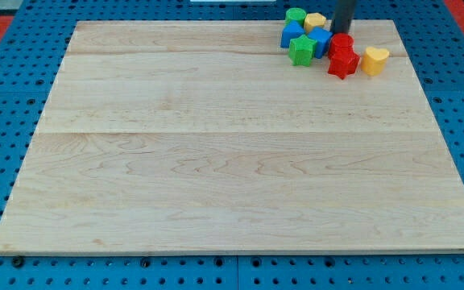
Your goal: Place the green circle to the top center of the board
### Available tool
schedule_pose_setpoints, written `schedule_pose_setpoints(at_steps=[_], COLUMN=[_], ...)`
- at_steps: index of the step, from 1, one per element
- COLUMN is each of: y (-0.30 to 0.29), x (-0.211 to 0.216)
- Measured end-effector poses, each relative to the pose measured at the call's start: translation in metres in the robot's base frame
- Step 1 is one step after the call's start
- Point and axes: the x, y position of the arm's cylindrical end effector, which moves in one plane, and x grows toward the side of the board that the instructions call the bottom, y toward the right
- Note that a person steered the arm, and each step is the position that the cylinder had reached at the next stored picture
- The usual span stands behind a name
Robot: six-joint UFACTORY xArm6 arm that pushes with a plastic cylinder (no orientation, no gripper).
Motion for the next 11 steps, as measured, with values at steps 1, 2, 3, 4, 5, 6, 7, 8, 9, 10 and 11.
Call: schedule_pose_setpoints(at_steps=[1, 2, 3, 4, 5, 6, 7, 8, 9, 10, 11], y=[0.035, 0.031, 0.031, 0.01, -0.043, -0.092, -0.131, -0.118, -0.08, -0.082, -0.157], x=[-0.033, -0.034, -0.034, -0.033, -0.033, -0.029, -0.007, 0.007, -0.008, -0.026, -0.022])
